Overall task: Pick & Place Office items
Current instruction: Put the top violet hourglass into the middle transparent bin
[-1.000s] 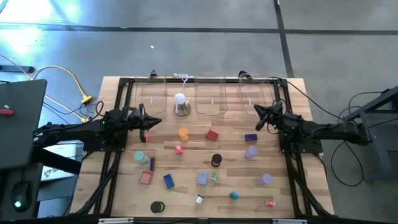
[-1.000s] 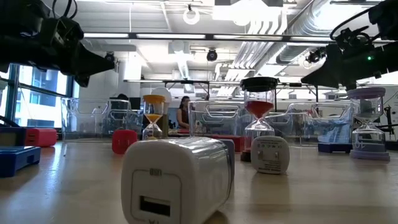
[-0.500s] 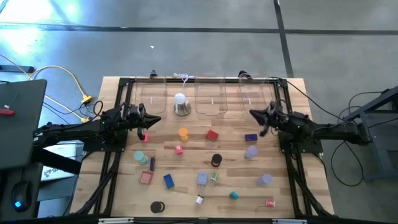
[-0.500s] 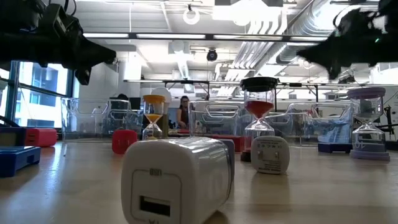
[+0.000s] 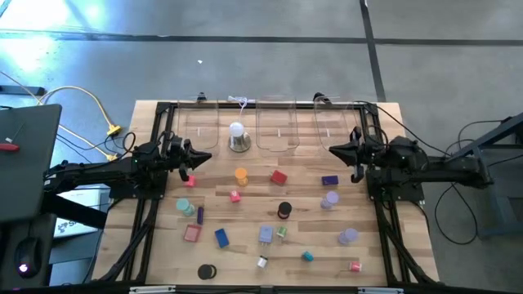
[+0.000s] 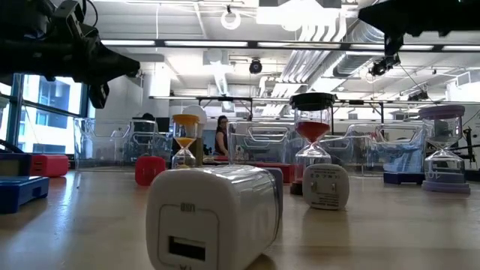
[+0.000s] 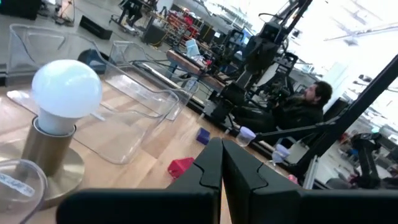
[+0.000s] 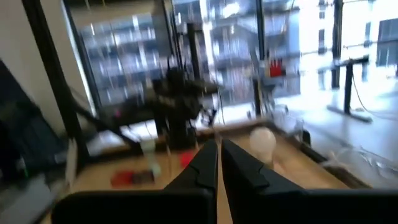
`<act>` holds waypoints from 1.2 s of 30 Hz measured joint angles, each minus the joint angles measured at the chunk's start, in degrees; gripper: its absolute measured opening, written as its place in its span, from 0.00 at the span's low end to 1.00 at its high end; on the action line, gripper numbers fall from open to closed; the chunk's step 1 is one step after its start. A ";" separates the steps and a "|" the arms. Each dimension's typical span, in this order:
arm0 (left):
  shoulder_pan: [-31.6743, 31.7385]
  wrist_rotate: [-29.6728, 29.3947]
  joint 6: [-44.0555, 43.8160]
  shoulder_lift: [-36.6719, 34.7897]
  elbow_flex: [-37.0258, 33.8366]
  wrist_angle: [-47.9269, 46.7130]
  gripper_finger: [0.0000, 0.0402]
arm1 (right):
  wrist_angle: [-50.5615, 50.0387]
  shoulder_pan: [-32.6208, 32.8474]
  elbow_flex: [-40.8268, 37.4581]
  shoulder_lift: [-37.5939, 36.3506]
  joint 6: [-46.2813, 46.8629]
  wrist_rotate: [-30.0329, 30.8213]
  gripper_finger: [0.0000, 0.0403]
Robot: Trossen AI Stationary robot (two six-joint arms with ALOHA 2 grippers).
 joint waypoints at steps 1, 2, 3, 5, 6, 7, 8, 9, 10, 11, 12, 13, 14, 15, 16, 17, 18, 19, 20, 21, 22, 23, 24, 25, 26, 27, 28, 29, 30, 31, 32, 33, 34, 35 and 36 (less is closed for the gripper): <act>0.01 0.00 -0.32 0.00 0.00 0.02 0.00 | -2.99 0.09 2.28 1.99 -0.75 0.01 0.03; 0.01 -0.02 -0.43 -0.02 0.00 0.03 0.00 | -5.99 0.13 4.46 3.97 -0.94 0.06 0.03; 0.01 -0.02 -0.47 0.00 0.00 0.01 0.00 | -8.64 0.22 6.51 5.78 -0.86 0.53 0.03; 0.00 -0.02 -0.50 -0.02 0.00 0.01 0.00 | -12.86 0.50 10.15 9.28 -0.11 1.25 0.03; 0.01 -0.02 -0.96 0.03 0.00 -0.01 0.00 | -15.33 0.67 11.90 10.73 0.52 1.07 0.03; 0.01 -0.02 -1.60 0.08 0.00 -0.01 0.00 | -17.45 0.84 13.46 12.03 1.14 0.73 0.03; 0.01 -0.04 -1.82 0.09 0.00 -0.03 0.00 | -18.89 1.08 14.74 13.13 2.23 0.36 0.03; 0.01 -0.07 -1.79 0.11 0.00 -0.03 0.00 | -19.82 1.33 15.72 14.13 3.80 -0.19 0.03; 0.01 -0.15 -1.52 0.09 0.00 -0.01 0.00 | -19.76 1.59 16.38 14.97 5.83 -1.30 0.03; 0.01 -0.26 -1.36 0.09 0.00 -0.02 0.00 | -19.05 1.87 16.90 15.71 8.11 -2.67 0.03; 0.01 -0.39 -1.36 0.09 0.00 -0.05 0.00 | -17.68 2.10 16.98 16.22 9.96 -4.28 0.03; 0.01 -0.39 -1.36 0.09 0.00 -0.03 0.00 | -16.62 2.30 16.96 16.49 11.17 -6.08 0.03; 0.01 -0.39 -1.36 0.09 0.00 -0.03 0.00 | -15.54 2.39 16.96 16.67 11.67 -7.89 0.03; 0.01 -0.39 -1.36 0.09 0.00 -0.02 0.00 | -14.45 2.52 16.96 16.87 12.09 -9.65 0.03; 0.01 -0.39 -1.36 0.09 0.00 -0.05 0.00 | -13.91 2.64 16.98 17.03 12.40 -11.29 0.03; 0.01 -0.39 -1.36 0.09 0.00 -0.05 0.00 | -13.94 2.77 16.98 17.27 12.51 -12.51 0.03; 0.01 -0.35 -1.34 0.09 0.00 -0.15 0.00 | -13.93 2.87 16.98 17.68 12.55 -13.10 0.03; 0.01 -0.33 -1.34 0.09 0.00 -0.40 0.00 | -13.90 3.06 16.98 18.08 12.56 -13.08 0.03; 0.01 -0.27 -1.34 0.10 0.00 -0.60 0.00 | -13.91 3.26 16.95 18.46 12.56 -12.88 0.03; 0.01 -0.19 -1.34 0.09 0.00 -0.64 0.00 | -13.52 3.43 16.94 18.86 12.55 -12.36 0.03; 0.01 -0.17 -1.34 0.09 0.00 -0.64 0.00 | -12.66 3.48 16.94 19.37 12.50 -12.00 0.03; 0.01 -0.17 -1.30 0.09 0.00 -0.64 0.00 | -11.95 3.48 16.96 19.92 12.02 -11.83 0.03; 0.01 -0.16 -0.96 0.09 0.00 -0.65 0.00 | -11.62 3.48 16.96 20.45 11.04 -11.51 0.03; 0.01 -0.15 -0.32 0.09 0.00 -0.66 0.00 | -10.92 3.48 16.94 21.09 10.08 -11.03 0.03; 0.01 -0.15 0.45 0.09 0.00 -0.66 0.00 | -9.57 3.48 16.94 21.77 9.44 -10.57 0.03; -0.01 -0.15 1.27 0.09 0.00 -0.66 0.00 | -7.79 3.48 16.94 22.56 8.91 -9.91 0.03; 0.01 -0.15 1.82 0.09 0.00 -0.66 0.00 | -5.69 3.48 16.94 23.39 8.82 -8.75 0.03; 0.01 -0.15 1.96 0.09 0.00 -0.66 0.00 | -3.64 3.48 16.94 23.98 8.97 -7.08 0.03; 0.01 -0.14 2.08 0.09 0.00 -0.66 0.00 | -1.76 3.48 17.00 24.46 9.14 -5.41 0.04; 0.01 -0.14 2.08 0.09 0.00 -0.66 0.00 | -1.05 3.48 17.59 24.83 8.99 -4.27 0.05; 0.01 -0.13 2.05 0.09 0.00 -0.66 0.00 | -0.98 3.56 18.70 25.01 8.22 -3.54 0.07; 0.01 -0.12 2.04 0.09 0.00 -0.66 0.00 | -1.25 3.77 20.02 25.13 7.72 -2.56 0.10; 0.01 0.08 2.01 0.09 0.00 -0.66 0.00 | -2.33 4.23 21.50 25.23 7.24 -1.23 0.13; 0.01 0.39 1.68 0.09 0.00 -0.66 0.00 | -3.70 4.89 22.85 25.36 7.10 0.33 0.16; 0.01 0.91 1.16 0.09 0.00 -0.66 0.00 | -5.08 5.65 24.05 25.58 7.00 1.77 0.20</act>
